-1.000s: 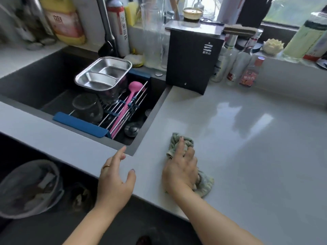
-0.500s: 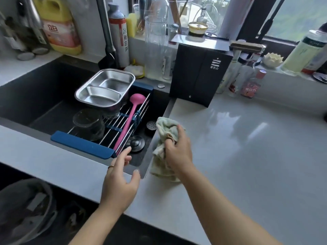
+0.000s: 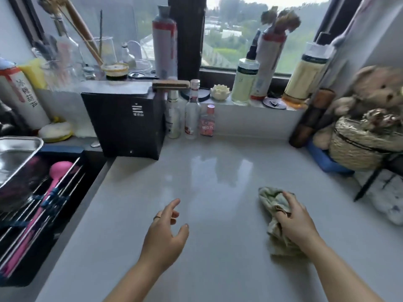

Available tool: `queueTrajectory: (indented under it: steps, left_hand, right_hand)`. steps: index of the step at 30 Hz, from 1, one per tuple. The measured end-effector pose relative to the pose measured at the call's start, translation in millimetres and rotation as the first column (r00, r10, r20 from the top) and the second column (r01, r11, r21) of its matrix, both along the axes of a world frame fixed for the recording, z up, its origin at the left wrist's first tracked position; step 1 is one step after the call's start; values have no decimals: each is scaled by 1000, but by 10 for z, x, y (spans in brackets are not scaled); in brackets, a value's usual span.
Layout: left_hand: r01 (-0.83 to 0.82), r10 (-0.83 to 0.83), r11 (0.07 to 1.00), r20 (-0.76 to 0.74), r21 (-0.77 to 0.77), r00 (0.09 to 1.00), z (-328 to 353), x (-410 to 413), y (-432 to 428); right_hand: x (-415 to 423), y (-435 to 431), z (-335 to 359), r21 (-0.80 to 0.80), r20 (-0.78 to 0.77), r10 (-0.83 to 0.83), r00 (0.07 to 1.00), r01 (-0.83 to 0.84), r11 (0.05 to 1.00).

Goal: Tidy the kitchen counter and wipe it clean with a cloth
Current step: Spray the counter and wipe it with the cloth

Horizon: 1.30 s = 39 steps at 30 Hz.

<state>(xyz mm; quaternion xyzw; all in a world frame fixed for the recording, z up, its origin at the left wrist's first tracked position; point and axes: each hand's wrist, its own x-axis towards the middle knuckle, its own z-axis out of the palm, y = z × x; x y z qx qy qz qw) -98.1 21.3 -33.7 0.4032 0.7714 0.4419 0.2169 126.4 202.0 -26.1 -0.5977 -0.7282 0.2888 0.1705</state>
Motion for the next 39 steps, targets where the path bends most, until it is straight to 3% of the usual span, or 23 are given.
queueTrajectory:
  steps: [7,12,18,22,28,34,39]
  left_hand:
    - [4,-4,1000,5,26,1000,139,531,1142]
    - [-66,67,996,-14,61,998,319,561,1933]
    - [-163,166,984,-47,67,985,382,334,2906]
    - [-191,195,969,-16,159,981,551,23,3620]
    - [-250,268,923,-24,291,963,862,-232,4523]
    - [-351,393,880,-75,321,917,1072,-315,4756]
    - [-181,246,890,-106,419,963,1109,-102,4024]
  right_hand:
    - [238,709,1,-48,2,121,993,-121,992]
    - [-22,1190,72,-2,-106,197,975,-198,980]
    - [-234,1497,-121,24,-70,179,981,-177,984]
    - [-247,1550,-264,73,-186,98,978,-86,994]
    - [-286,1500,-321,159,-239,11,971,28,987]
    - [-231,1388,-278,231,-351,-68,934,157,960]
    - [-108,1133,-140,214,-389,-94,916,189,958]
